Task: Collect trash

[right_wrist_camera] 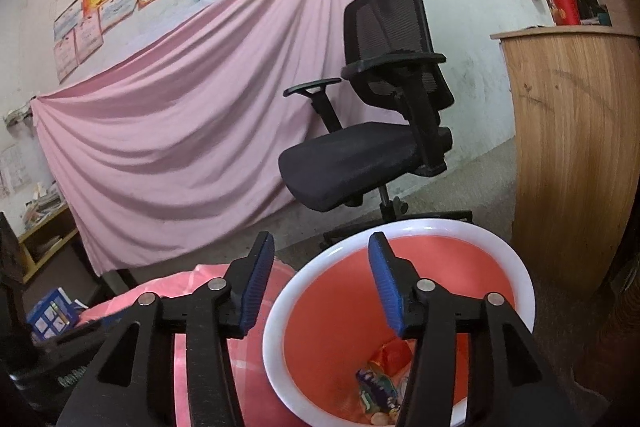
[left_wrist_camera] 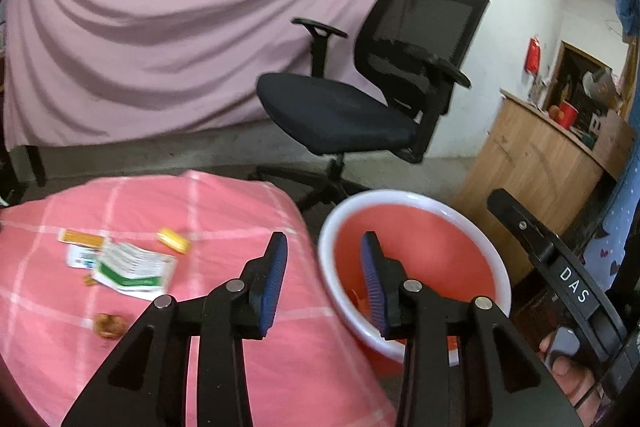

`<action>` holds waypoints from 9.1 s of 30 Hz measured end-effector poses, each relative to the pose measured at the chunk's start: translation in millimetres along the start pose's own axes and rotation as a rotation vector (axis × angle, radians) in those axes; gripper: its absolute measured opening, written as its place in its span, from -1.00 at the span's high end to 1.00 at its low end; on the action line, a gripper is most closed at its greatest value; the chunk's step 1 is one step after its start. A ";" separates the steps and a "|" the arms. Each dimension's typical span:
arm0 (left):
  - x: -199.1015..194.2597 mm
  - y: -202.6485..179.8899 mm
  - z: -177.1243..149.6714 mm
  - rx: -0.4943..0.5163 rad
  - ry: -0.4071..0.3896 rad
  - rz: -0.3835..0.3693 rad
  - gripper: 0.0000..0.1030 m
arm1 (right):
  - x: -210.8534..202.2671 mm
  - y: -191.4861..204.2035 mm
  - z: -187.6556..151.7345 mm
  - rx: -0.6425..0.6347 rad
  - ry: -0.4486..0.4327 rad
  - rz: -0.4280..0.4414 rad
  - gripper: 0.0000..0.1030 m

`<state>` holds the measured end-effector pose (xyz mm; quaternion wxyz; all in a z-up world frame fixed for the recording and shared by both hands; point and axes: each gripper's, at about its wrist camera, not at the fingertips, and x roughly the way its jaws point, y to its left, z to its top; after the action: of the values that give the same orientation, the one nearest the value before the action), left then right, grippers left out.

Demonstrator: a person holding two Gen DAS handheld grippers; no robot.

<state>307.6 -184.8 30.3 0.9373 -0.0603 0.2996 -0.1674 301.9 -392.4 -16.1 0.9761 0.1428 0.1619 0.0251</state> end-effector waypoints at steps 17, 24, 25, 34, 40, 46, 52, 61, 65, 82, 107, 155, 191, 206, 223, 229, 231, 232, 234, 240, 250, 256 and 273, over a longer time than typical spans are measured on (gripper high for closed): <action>-106.3 67.4 -4.3 -0.043 -0.347 0.213 -0.96 | -34.8 68.2 2.8 -0.122 -0.249 0.123 -1.00; -134.3 85.2 -24.6 -0.030 -0.420 0.316 -0.96 | -41.9 95.5 -3.5 -0.162 -0.294 0.205 -1.00; -138.8 88.4 -27.8 -0.028 -0.432 0.328 -0.96 | -43.2 98.4 -4.7 -0.169 -0.298 0.213 -1.00; -157.5 116.5 -53.4 -0.019 -0.489 0.448 -0.96 | -37.0 132.1 -19.6 -0.255 -0.271 0.285 -1.00; -155.3 137.1 -66.2 -0.034 -0.459 0.484 -0.96 | -27.9 153.3 -32.0 -0.321 -0.222 0.309 -1.00; -147.4 151.6 -72.3 -0.042 -0.413 0.496 -0.96 | -12.8 169.5 -45.3 -0.396 -0.142 0.309 -1.00; -129.9 163.9 -72.1 -0.052 -0.299 0.479 -0.96 | 7.5 174.0 -49.4 -0.417 -0.032 0.283 -1.00; -99.4 166.0 -66.2 -0.041 -0.134 0.382 -0.95 | 34.5 169.5 -51.3 -0.387 0.120 0.272 -1.00; -86.7 166.0 -61.9 -0.040 -0.073 0.337 -0.94 | 44.0 168.2 -49.7 -0.397 0.164 0.279 -0.89; -7.2 141.9 -60.2 0.042 0.326 0.134 0.13 | 104.8 166.8 -61.9 -0.401 0.472 0.287 -0.35; -18.9 193.0 -45.6 -0.238 0.247 0.224 0.56 | 166.8 181.8 -75.9 -0.372 0.660 0.337 0.18; -94.5 51.2 -6.6 0.141 -0.400 0.170 0.56 | -19.4 103.5 4.3 -0.261 -0.299 0.320 0.71; 43.7 -58.9 -3.6 0.152 -0.037 -0.127 0.27 | 12.1 -35.1 17.0 0.007 -0.059 -0.014 0.40; 9.9 -16.3 2.3 0.075 -0.107 -0.033 0.15 | 5.6 -21.1 23.3 -0.007 -0.104 0.001 0.00; -69.5 74.3 3.4 -0.043 -0.307 0.197 -0.91 | 0.6 53.5 21.8 -0.090 -0.227 0.100 -1.00; -91.8 110.9 -6.9 -0.079 -0.344 0.272 -0.91 | 5.0 86.4 11.3 -0.161 -0.244 0.159 -1.00; -99.5 121.1 -12.8 -0.087 -0.362 0.301 -0.92 | 3.0 96.6 7.4 -0.184 -0.259 0.186 -1.00; -102.8 125.4 -16.3 -0.089 -0.370 0.316 -0.92 | 2.0 101.2 5.9 -0.194 -0.264 0.199 -1.00; -107.1 133.2 -21.1 -0.091 -0.379 0.344 -0.92 | 1.0 110.0 2.2 -0.213 -0.270 0.226 -1.00; -115.9 162.7 -42.3 -0.102 -0.374 0.451 -0.92 | 8.4 139.3 -9.6 -0.284 -0.245 0.273 -1.00; -130.4 196.6 -69.3 -0.126 -0.380 0.535 -0.92 | 26.6 172.6 -31.3 -0.396 -0.155 0.339 -1.00; -128.1 210.8 -71.8 -0.154 -0.352 0.563 -0.92 | 58.9 186.3 -45.7 -0.440 0.049 0.387 -1.00; -79.7 246.5 -67.1 -0.252 -0.048 0.515 -0.91 | 151.1 218.2 -97.9 -0.568 0.660 0.396 -0.98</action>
<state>276.0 73.1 -33.7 0.9409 -0.1022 0.3013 0.1162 412.6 -142.5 -88.9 0.8494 -0.1169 0.4198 0.2978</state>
